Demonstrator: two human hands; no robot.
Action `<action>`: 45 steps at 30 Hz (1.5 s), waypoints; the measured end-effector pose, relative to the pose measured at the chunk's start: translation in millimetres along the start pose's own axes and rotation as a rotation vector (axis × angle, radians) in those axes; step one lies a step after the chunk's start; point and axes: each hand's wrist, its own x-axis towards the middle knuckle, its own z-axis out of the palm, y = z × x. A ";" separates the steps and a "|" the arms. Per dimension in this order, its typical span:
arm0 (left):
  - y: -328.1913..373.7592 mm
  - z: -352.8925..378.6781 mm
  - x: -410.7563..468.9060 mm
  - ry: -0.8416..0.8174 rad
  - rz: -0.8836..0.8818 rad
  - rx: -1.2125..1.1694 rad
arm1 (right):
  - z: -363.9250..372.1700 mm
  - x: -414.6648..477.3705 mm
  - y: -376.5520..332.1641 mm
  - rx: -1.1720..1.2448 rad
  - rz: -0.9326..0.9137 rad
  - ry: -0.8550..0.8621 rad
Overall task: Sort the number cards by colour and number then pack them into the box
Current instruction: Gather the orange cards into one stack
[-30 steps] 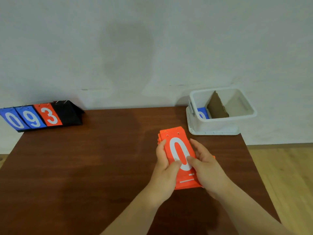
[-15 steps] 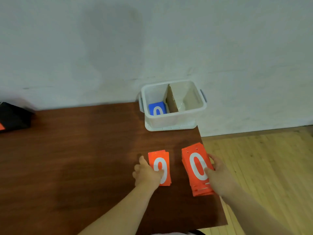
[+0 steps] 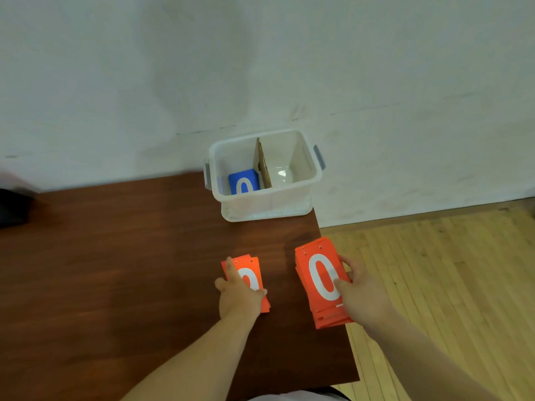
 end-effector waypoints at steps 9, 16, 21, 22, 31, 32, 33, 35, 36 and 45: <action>-1.2 -18.9 -9.9 -0.075 0.141 -0.349 | 13.1 -3.2 -24.0 0.232 0.005 -0.046; -4.1 -99.0 -41.8 -0.193 0.270 -0.721 | 46.9 -33.7 -86.6 0.712 -0.045 -0.278; -9.4 -160.5 -61.4 -0.244 0.408 -1.020 | 103.7 -49.7 -125.8 0.472 -0.266 -0.158; -13.9 -169.4 -61.1 -0.240 0.444 -1.036 | 114.8 -53.7 -131.0 0.386 -0.313 -0.132; -69.0 -215.8 -33.6 -0.164 0.550 -0.918 | 191.2 -83.4 -161.6 0.182 -0.460 -0.243; -74.2 -218.8 -29.7 -0.173 0.550 -0.906 | 195.1 -85.1 -163.6 0.178 -0.461 -0.248; -78.9 -222.1 -25.5 -0.185 0.544 -0.888 | 197.8 -86.4 -165.0 0.167 -0.460 -0.249; -86.0 -228.9 -14.7 -0.196 0.514 -0.881 | 199.7 -86.8 -165.8 0.130 -0.459 -0.243; -89.4 -231.3 -5.6 -0.191 0.498 -0.878 | 198.7 -85.5 -165.1 0.097 -0.466 -0.238; -75.0 -226.0 59.1 -0.355 0.726 -0.254 | 165.3 -47.9 -137.8 -0.459 -0.492 -0.183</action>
